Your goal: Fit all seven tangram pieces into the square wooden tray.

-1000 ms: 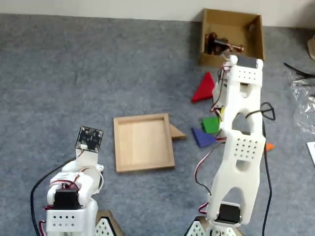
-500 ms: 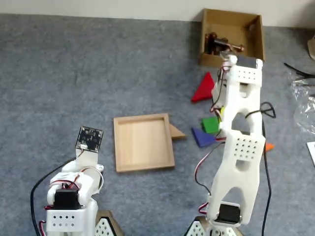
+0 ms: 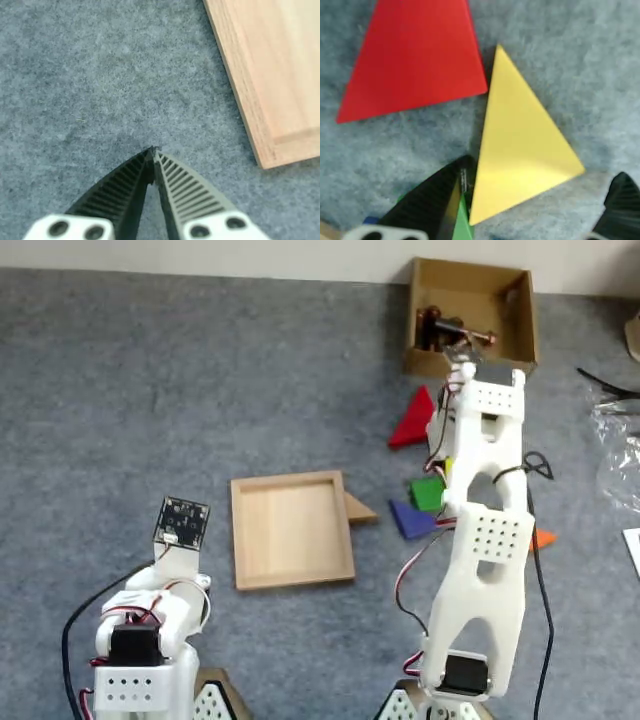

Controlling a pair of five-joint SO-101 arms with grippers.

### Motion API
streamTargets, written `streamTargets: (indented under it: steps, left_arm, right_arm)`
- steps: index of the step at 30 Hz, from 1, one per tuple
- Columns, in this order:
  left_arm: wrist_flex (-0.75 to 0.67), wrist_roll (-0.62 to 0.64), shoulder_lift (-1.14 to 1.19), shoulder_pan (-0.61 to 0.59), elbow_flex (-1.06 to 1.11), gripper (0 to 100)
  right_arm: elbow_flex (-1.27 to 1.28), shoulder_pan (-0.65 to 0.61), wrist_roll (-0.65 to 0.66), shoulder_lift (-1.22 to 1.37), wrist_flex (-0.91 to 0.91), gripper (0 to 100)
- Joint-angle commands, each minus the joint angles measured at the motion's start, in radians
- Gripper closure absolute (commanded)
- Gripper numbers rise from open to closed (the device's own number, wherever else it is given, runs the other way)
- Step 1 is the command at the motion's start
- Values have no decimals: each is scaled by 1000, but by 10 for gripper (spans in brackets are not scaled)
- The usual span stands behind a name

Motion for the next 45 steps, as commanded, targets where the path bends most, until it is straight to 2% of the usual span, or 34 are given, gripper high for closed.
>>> streamTargets:
  steps: [1,7,12,15,26,28,37,45]
  left_arm:
    - [3,8,2,10,21,995]
    - [3,8,2,10,21,995]
    - [3,8,2,10,21,995]
    - [3,8,2,10,21,995]
    - [3,6,2,10,21,995]
    - [3,6,2,10,21,995]
    - [3,6,2,10,21,995]
    - [3,6,2,10,21,995]
  right_arm:
    - [-36,4,5,4,-22,602]
    - [-36,4,5,4,-19,608]
    - [-36,4,5,4,-16,721]
    - [-36,5,-28,4,-16,756]
    - [-36,10,-57,-4,-16,757]
    - [-45,12,-9,-5,-15,757]
    - [-242,19,26,4,85,756]
    - [-326,16,26,4,90,756]
